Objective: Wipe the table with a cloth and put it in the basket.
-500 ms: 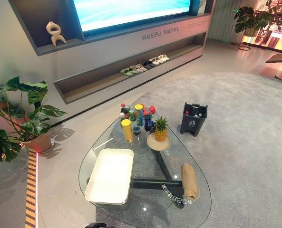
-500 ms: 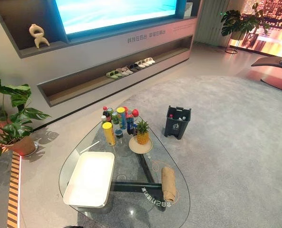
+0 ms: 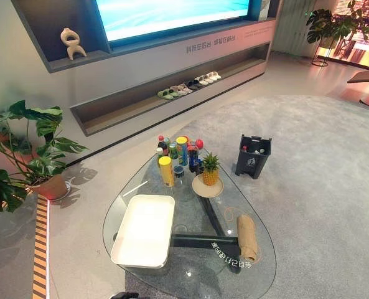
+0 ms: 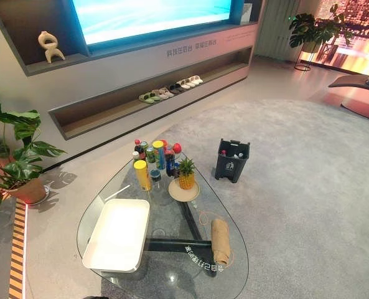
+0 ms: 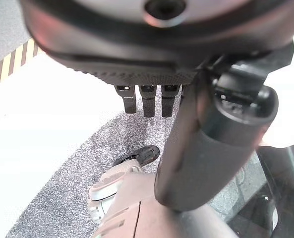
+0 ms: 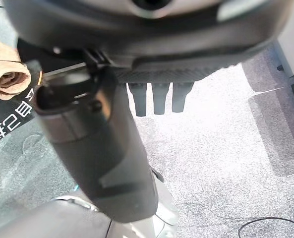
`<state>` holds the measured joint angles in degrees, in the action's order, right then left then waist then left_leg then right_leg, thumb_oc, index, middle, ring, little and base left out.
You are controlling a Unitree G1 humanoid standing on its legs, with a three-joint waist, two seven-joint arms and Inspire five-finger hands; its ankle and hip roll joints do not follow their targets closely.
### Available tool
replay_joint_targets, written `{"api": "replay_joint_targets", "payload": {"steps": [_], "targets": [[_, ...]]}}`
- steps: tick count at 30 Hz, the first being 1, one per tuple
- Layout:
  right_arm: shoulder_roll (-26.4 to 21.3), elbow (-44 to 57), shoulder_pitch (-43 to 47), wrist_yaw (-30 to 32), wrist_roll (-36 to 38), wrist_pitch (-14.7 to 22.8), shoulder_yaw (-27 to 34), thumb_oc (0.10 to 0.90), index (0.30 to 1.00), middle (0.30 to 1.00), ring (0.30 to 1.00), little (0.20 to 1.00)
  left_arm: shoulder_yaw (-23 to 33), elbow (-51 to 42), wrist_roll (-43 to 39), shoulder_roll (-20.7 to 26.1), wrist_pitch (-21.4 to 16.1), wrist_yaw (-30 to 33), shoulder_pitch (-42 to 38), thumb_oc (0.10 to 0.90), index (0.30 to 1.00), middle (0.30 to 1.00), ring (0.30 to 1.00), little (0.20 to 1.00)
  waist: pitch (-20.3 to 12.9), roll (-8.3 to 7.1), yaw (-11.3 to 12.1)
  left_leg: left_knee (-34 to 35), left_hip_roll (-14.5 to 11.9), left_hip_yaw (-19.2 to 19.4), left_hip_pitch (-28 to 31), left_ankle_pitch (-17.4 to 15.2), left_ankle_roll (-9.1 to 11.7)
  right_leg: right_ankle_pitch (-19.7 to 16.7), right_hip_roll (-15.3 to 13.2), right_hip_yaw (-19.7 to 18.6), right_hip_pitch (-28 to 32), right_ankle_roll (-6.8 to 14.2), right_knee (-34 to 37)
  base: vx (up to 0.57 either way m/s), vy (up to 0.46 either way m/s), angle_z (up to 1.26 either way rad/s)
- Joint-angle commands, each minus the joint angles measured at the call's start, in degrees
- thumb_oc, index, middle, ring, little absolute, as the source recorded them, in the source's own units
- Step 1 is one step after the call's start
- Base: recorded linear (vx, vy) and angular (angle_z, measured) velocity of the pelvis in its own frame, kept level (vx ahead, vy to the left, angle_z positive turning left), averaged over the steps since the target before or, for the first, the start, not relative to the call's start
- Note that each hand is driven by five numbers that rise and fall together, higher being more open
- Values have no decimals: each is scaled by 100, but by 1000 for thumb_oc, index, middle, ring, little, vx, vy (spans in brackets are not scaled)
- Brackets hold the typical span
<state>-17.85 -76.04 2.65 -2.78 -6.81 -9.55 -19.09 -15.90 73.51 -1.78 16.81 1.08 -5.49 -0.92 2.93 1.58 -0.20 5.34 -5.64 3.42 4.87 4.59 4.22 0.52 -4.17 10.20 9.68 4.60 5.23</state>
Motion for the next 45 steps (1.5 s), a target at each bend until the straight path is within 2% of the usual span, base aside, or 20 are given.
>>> {"api": "replay_joint_targets", "payload": {"steps": [1,15,27,30,32,33,37,45], "targets": [[-16,-419,514,125,-58,-141,62,800,900,900,900,900,71,332,-57,-34,-86,62,-545,800,900,900,900,900,229,-165,74,-34,152,-10,278,-609,16,-143,-309,-182,-175,321,-68,19,0,4],[-155,-516,521,391,184,-246,356,800,900,900,900,900,206,321,-206,31,-146,185,-485,800,900,900,900,900,260,-125,73,-34,154,-43,278,-595,22,-138,-295,-220,-185,314,-74,25,-2,0],[-313,-597,520,527,227,-413,493,800,900,900,900,900,292,265,-521,145,-201,324,-450,800,900,900,900,900,454,-104,81,-34,207,-129,4,-488,1,-276,-247,-352,-473,310,-23,20,-5,0],[-444,-499,681,632,326,-489,483,800,900,900,900,900,270,154,-899,218,-264,386,-639,800,900,900,900,900,703,-41,60,-34,215,-154,-231,-377,-9,-316,-236,-369,-764,272,-110,-168,39,1],[-556,-365,964,774,499,-509,380,800,900,900,900,900,218,47,-1297,294,-302,453,-979,800,900,900,900,900,1071,14,27,-158,231,-207,-601,-252,-32,-296,-206,-437,-1239,187,-407,-342,36,3],[-563,-352,1000,790,521,-506,368,800,900,900,900,900,213,41,-1339,303,-307,459,-1025,800,900,900,900,900,1116,17,26,-188,234,-214,-661,-241,-34,-289,-202,-443,-1305,176,-458,-322,17,2],[-661,-199,1554,976,763,-562,264,800,900,900,900,900,187,-29,-1872,493,-383,423,-1620,800,900,900,900,900,1742,63,-42,-1051,291,-370,-1691,-219,-66,-128,-120,-539,-2344,5,-1406,-304,12,2],[-810,-91,1898,1156,941,-496,261,800,900,900,900,900,265,-220,-2554,585,-771,274,-1993,800,900,900,900,900,2098,37,-61,-1741,496,-375,-2830,-246,-167,4,-116,-617,-3470,-40,-2141,-130,-6,5]]}}
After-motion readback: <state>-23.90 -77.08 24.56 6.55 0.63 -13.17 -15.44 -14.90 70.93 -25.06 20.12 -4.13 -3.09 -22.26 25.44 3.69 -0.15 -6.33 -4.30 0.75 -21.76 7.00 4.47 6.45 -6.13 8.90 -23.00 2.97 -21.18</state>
